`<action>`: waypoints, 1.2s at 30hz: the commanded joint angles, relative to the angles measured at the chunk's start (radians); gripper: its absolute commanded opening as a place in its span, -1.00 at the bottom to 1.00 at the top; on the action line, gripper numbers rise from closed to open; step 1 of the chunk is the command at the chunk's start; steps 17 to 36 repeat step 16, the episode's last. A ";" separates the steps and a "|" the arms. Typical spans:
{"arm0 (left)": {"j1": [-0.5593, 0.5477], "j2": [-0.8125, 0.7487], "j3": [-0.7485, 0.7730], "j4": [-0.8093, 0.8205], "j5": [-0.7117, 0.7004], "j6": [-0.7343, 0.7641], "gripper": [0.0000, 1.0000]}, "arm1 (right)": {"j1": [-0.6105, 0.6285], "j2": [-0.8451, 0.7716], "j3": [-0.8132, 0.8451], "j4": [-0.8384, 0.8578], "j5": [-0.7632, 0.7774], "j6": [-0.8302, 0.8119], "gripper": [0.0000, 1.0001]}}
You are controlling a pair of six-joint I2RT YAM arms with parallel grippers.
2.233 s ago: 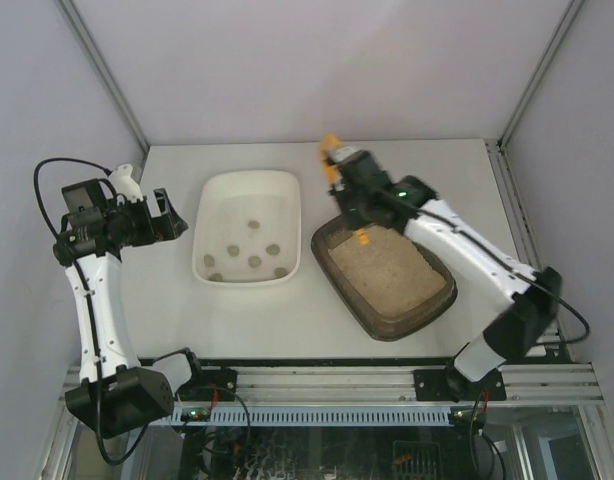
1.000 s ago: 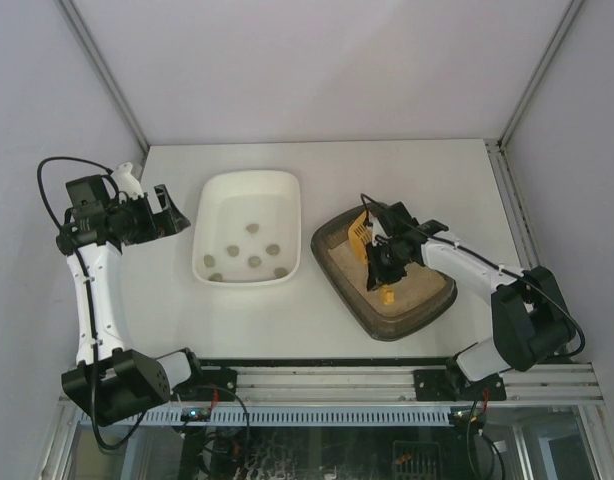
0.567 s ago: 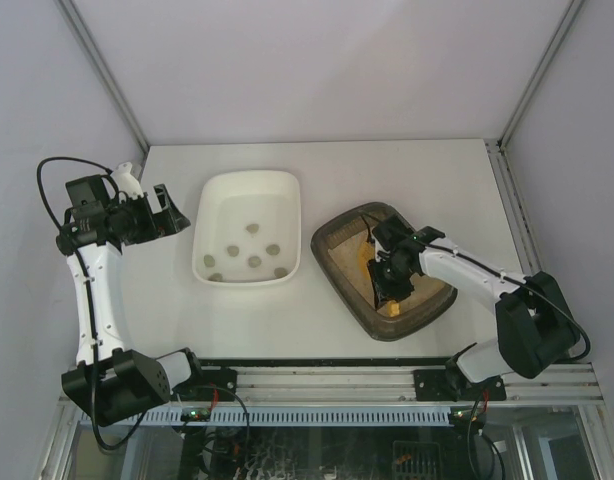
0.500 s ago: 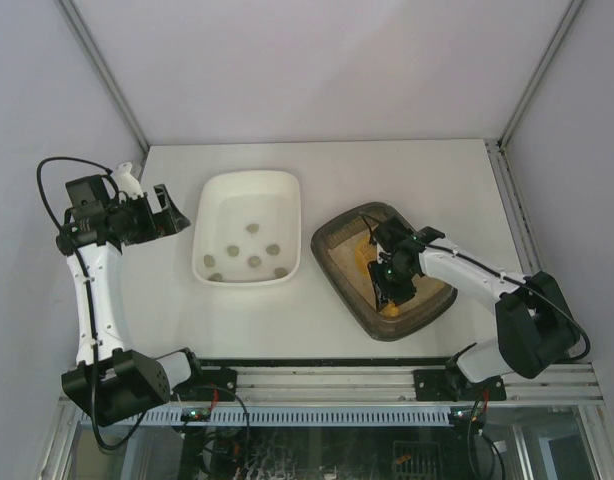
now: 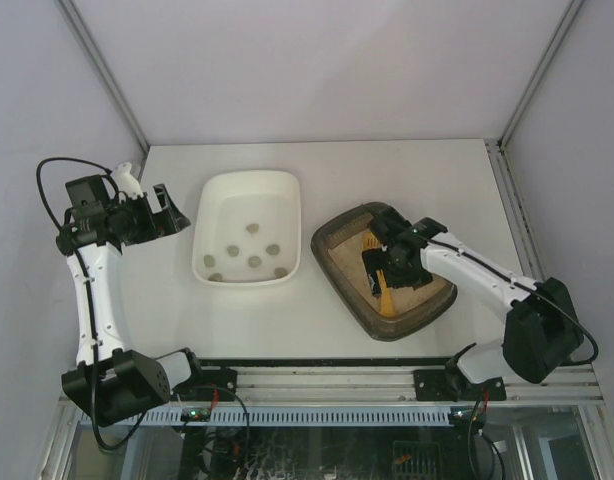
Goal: Clean the litter box
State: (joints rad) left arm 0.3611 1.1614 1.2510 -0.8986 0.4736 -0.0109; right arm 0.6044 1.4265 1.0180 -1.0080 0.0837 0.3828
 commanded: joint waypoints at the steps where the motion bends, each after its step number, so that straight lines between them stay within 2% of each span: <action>1: -0.001 -0.030 -0.008 0.033 0.005 -0.009 0.99 | 0.013 -0.101 0.114 -0.061 0.129 0.057 0.99; 6: -0.002 -0.029 0.008 0.026 -0.003 -0.009 0.99 | -0.014 -0.159 0.202 -0.045 0.158 0.065 1.00; 12: -0.008 -0.050 0.000 0.029 -0.046 -0.002 0.99 | -0.006 -0.200 0.508 0.055 0.201 0.005 1.00; 13: -0.009 -0.052 -0.003 0.029 -0.052 0.000 0.99 | 0.008 -0.220 0.538 0.114 0.224 -0.025 1.00; 15: -0.011 -0.051 -0.005 0.032 -0.057 -0.002 0.99 | 0.077 -0.285 0.572 0.265 0.428 -0.038 1.00; 16: -0.016 -0.051 -0.003 0.035 -0.066 -0.003 0.99 | 0.133 -0.310 0.585 0.335 0.566 -0.040 1.00; 36: -0.016 -0.051 -0.003 0.035 -0.066 -0.003 0.99 | 0.133 -0.310 0.585 0.335 0.566 -0.040 1.00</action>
